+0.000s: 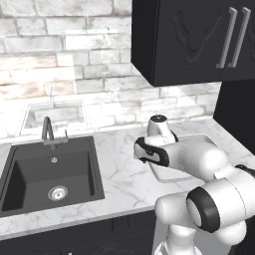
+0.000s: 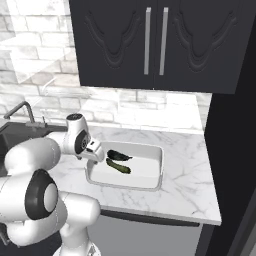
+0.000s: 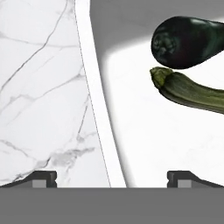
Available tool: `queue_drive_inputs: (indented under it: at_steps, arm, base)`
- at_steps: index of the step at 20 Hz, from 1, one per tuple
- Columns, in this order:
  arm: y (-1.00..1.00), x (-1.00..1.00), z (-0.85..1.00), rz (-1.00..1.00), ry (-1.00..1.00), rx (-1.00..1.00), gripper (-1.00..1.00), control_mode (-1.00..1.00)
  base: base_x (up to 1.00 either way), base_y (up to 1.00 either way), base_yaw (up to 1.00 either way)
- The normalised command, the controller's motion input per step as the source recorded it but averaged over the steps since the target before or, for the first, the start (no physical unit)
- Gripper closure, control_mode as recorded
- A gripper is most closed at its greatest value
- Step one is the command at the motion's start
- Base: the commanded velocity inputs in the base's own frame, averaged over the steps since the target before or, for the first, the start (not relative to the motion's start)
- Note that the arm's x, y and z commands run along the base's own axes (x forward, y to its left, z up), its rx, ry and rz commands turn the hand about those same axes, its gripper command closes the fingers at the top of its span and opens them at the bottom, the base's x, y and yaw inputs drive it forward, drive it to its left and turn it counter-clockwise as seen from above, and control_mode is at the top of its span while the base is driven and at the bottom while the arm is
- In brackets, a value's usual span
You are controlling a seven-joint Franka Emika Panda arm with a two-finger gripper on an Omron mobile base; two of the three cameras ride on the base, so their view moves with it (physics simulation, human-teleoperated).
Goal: Take the eggplant and squash out of the freezer and place them in the tupperware container on the counter. Then put the tupperware containing the vegetables back in the freezer.
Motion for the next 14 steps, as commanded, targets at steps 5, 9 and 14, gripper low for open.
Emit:
queue_drive_inputs:
  at_steps: [5, 9, 14]
  arm:
    - [0.0, 0.18, -0.23, 0.0, 0.02, 0.0, -1.0, -1.0]
    - [0.0, 0.11, -0.23, 0.0, 0.02, 0.0, -1.0, -1.0]
    - [0.0, 0.05, -0.2, 0.0, 0.02, 0.0, -1.0, -1.0]
  base:
    - [0.0, 0.0, 0.0]
    - [0.0, 0.0, 0.0]
    - [0.0, 0.0, 0.0]
